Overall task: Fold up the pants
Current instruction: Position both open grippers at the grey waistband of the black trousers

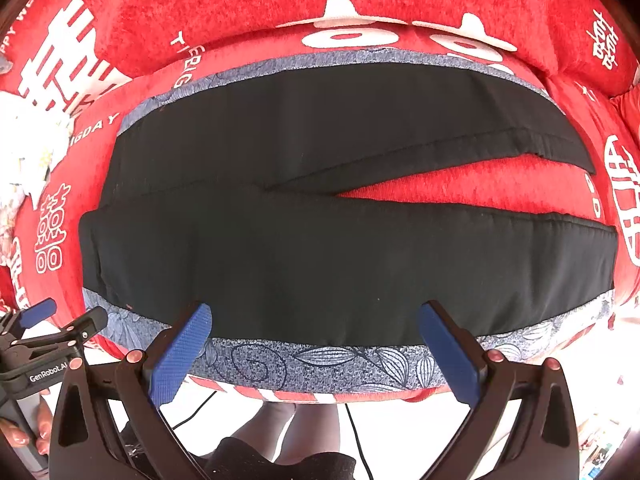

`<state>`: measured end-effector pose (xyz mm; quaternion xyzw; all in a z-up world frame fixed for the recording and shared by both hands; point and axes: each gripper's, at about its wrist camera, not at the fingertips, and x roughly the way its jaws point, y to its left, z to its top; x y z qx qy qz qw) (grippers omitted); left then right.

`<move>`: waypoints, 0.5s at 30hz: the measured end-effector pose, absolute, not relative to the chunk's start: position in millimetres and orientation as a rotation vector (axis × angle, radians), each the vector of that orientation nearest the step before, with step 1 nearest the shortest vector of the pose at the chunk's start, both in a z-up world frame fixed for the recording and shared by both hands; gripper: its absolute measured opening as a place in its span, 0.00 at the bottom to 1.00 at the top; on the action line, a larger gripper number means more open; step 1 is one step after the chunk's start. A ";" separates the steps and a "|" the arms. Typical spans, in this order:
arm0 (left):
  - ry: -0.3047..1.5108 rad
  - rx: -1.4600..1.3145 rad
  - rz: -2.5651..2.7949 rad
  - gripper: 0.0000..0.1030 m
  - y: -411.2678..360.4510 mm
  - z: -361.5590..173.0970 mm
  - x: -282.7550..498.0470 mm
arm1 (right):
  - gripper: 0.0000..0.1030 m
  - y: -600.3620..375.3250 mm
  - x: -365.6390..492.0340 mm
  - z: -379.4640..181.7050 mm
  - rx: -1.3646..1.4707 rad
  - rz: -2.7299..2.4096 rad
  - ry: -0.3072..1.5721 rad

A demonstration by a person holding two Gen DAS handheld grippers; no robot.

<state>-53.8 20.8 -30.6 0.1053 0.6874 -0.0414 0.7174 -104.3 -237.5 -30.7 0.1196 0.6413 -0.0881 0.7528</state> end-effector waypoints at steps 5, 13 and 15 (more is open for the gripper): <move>1.520 0.228 -0.092 1.00 21.0 -30.7 -54.2 | 1.00 -236.9 -107.1 -32.1 0.260 -0.190 1.399; 1.523 0.224 -0.091 1.00 22.7 -32.2 -56.3 | 1.00 -233.4 -108.8 -34.6 0.261 -0.189 1.403; 1.525 0.221 -0.091 1.00 23.4 -33.1 -57.3 | 1.00 -231.6 -109.8 -35.5 0.261 -0.188 1.405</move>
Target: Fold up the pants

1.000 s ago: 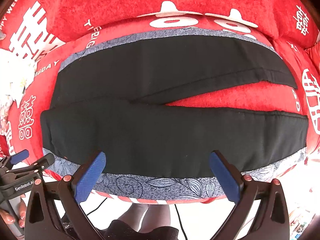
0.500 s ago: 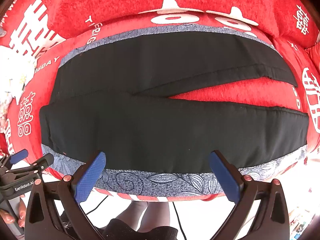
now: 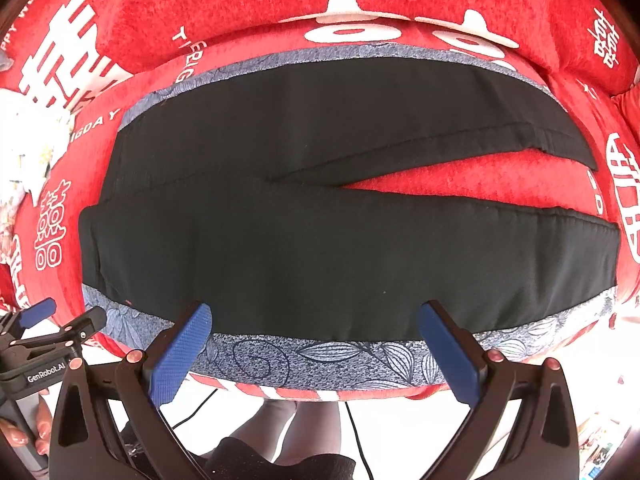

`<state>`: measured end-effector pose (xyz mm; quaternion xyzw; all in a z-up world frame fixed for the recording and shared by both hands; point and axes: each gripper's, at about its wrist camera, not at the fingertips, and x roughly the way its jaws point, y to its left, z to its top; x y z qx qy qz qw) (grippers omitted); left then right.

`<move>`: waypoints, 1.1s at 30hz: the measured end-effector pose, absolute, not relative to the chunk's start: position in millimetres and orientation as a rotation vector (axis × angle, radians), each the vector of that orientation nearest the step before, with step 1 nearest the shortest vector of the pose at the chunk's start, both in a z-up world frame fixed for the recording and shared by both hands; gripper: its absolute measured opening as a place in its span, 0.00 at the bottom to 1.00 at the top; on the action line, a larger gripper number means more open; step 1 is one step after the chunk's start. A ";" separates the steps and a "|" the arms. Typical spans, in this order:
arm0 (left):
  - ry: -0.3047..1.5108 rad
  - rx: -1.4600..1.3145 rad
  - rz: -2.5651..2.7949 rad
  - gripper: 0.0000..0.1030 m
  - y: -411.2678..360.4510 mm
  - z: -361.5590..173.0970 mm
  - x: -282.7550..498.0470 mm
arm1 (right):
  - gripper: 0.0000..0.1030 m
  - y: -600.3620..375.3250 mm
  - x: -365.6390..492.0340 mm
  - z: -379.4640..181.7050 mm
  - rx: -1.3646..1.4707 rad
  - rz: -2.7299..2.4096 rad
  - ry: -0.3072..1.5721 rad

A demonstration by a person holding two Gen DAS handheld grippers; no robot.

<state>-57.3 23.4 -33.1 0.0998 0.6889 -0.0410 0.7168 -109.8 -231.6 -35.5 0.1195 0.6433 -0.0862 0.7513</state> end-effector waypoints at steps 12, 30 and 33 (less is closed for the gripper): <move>1.523 0.213 -0.090 1.00 27.5 -33.8 -57.5 | 1.00 -229.4 -108.7 -36.4 0.259 -0.185 1.406; 1.579 -0.203 -0.304 1.00 74.8 -59.5 -64.2 | 0.60 -266.3 -193.2 -143.5 1.070 0.120 1.434; 1.594 -0.233 -0.317 1.00 77.4 -67.0 -69.1 | 0.60 -260.8 -196.5 -162.6 1.120 0.147 1.411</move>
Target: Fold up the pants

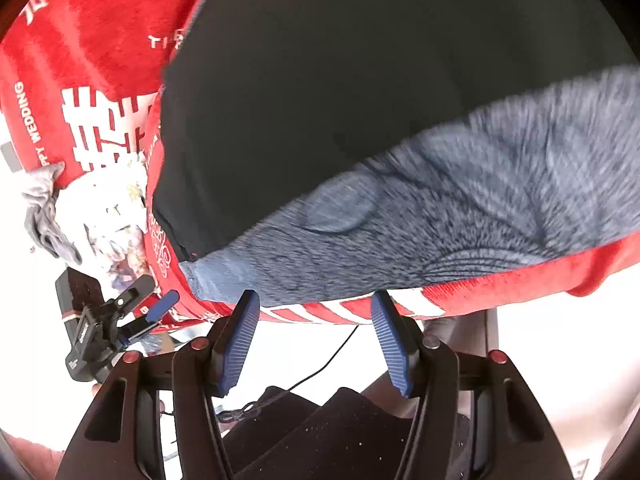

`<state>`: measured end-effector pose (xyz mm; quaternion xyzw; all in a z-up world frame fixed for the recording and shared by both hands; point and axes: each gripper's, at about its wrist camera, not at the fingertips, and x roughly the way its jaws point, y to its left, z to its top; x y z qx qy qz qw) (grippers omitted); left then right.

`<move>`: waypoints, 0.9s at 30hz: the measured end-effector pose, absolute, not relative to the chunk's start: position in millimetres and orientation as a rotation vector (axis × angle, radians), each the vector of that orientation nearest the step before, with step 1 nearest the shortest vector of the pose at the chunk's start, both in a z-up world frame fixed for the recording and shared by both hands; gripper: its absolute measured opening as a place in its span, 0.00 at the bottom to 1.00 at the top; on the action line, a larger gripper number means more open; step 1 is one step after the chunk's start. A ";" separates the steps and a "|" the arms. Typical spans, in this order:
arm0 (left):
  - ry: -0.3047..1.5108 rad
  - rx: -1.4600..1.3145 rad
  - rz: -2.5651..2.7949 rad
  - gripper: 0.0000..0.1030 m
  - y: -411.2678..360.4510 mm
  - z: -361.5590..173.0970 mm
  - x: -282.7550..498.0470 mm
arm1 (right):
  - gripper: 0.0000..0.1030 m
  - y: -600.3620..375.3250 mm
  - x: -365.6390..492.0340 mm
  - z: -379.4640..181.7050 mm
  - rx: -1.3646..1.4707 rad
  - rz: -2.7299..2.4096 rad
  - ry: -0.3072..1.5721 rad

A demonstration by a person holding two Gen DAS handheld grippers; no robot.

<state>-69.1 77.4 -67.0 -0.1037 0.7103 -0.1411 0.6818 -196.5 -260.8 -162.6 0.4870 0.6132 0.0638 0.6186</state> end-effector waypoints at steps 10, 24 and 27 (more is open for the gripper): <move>1.611 -0.311 -0.349 1.00 97.2 -74.1 -82.6 | 0.62 -234.5 -176.1 -170.7 1.251 0.299 1.250; 1.600 -0.642 -0.286 1.00 135.7 -105.5 -97.8 | 0.17 -206.6 -138.5 -130.7 1.414 0.413 1.149; 1.551 -0.701 -0.265 1.00 133.6 -110.9 -84.6 | 0.17 -207.8 -136.8 -125.9 1.394 0.433 1.160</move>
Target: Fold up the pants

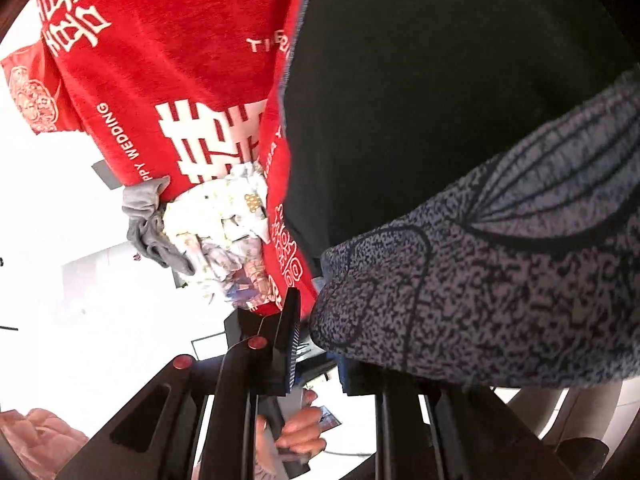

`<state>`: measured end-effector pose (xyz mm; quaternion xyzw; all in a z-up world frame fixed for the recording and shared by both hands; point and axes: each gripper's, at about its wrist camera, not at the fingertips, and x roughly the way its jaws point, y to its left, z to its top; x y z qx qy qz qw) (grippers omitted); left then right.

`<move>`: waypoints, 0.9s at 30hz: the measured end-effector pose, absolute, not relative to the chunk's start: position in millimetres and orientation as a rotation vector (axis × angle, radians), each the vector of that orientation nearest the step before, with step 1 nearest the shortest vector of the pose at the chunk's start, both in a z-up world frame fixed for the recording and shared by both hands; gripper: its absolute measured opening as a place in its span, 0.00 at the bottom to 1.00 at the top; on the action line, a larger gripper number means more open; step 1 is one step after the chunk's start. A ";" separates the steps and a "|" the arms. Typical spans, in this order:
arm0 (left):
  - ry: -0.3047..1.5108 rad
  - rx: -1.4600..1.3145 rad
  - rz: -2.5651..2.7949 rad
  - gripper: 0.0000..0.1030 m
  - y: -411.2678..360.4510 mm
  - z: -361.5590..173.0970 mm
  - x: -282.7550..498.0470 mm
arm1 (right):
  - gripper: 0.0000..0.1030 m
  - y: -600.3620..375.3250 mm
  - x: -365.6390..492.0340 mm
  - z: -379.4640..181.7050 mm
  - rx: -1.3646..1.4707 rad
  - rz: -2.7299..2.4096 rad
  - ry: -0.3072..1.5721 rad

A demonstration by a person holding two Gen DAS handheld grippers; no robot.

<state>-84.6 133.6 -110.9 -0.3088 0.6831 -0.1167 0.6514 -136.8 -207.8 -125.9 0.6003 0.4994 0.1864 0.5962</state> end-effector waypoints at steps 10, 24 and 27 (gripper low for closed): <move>1.580 -0.649 -0.265 0.34 142.4 -111.4 -70.1 | 0.48 -227.4 -164.9 -165.4 1.360 0.240 1.229; 1.500 -0.591 -0.321 0.21 153.0 -51.2 -54.6 | 0.08 -266.4 -170.3 -96.5 1.392 0.111 1.060; 1.422 -0.571 -0.350 0.21 139.8 -19.5 -31.6 | 0.08 -279.3 -134.5 -54.6 1.279 0.172 1.049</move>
